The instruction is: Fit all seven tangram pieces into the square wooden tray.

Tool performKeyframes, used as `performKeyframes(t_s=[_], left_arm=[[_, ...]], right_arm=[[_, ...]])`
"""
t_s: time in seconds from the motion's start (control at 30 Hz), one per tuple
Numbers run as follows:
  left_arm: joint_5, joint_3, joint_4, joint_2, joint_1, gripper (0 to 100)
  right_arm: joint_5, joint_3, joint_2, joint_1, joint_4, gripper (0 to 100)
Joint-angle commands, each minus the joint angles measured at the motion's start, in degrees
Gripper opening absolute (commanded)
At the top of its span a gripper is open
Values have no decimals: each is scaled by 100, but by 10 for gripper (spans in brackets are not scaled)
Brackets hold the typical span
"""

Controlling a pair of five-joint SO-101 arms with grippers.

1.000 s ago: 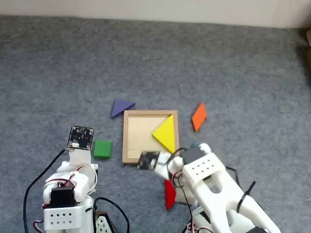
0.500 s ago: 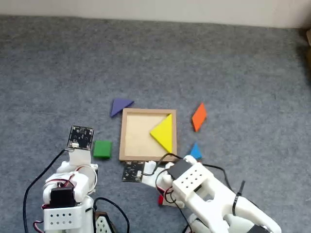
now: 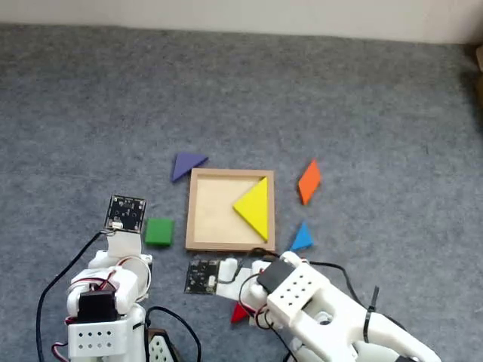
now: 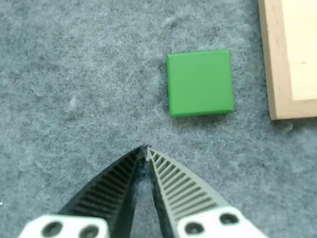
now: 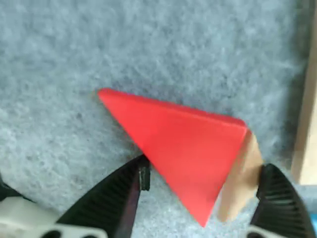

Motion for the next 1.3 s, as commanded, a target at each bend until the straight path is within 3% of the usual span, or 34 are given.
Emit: performKeyframes(t_s=[0.0,0.53,0.77,1.27], left_arm=[[-9,119,35,-198,-110,13],[-9,119,35,-198,-110,13],[-9,119,35,-198,-110,13],[-9,119,35,-198,-110,13]], right_arm=[[-378,119,-22,-321,180,298],[-440,-716,4,-119,611,302],[-404,-725,4,-136,593,401],[-396,-1015,13,-1112,303,401]])
